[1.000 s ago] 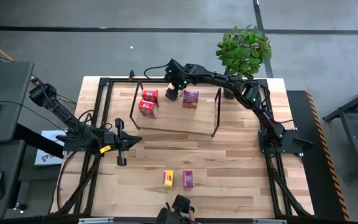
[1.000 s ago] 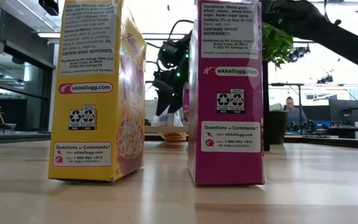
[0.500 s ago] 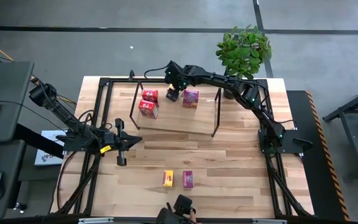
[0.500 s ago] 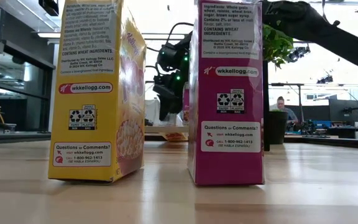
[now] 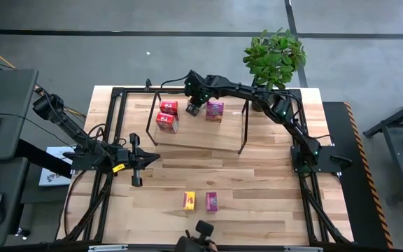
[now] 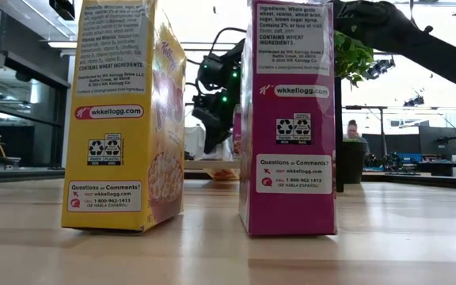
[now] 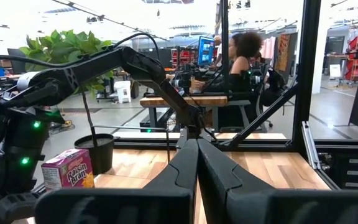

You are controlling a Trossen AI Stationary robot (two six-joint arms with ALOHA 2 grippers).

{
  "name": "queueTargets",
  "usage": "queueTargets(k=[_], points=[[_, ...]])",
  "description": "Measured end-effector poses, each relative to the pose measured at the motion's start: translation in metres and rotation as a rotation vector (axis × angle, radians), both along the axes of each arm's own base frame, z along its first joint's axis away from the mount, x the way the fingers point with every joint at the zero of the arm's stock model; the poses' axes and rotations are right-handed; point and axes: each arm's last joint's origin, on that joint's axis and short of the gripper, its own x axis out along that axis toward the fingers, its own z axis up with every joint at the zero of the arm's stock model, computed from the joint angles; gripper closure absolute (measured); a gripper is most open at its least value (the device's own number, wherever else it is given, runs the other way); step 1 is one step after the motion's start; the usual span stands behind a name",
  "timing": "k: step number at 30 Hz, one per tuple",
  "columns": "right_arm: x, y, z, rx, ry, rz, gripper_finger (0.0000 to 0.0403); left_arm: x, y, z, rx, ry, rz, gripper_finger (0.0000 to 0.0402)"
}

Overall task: Stack cereal on shelf
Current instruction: Put the yellow cereal box on the shelf

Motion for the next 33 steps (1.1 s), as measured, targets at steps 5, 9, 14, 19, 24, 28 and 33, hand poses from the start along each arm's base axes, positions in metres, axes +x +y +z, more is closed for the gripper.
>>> queueTargets(k=[5,9,14,19,24,28,33], points=[[0.001,0.002,0.006,-0.006,-0.001,0.016,0.0394,0.000,0.000,0.000,0.000,0.000,0.000,0.0401],[0.006,0.006,0.022,-0.030,-0.034,0.037,0.0398,0.000,0.000,0.000,0.000,0.000,0.000,0.0401],[0.012,0.018,0.056,-0.077,-0.075,0.080,0.0400,0.000,0.000,0.000,-0.005,-0.001,-0.001,0.0401],[0.002,0.044,0.103,-0.197,-0.124,0.145,0.0402,0.000,0.000,0.000,-0.006,-0.001,-0.002,0.0401],[-0.011,0.094,0.156,-0.286,-0.182,0.263,0.0402,0.000,0.000,0.001,-0.041,-0.011,-0.009,0.0399],[-0.018,0.157,0.181,-0.405,-0.149,0.362,0.0402,0.000,0.001,0.003,-0.072,-0.032,0.002,0.0388],[-0.025,0.243,0.182,-0.626,0.009,0.434,0.0403,0.003,0.007,0.005,-0.086,-0.058,0.043,0.0355]])
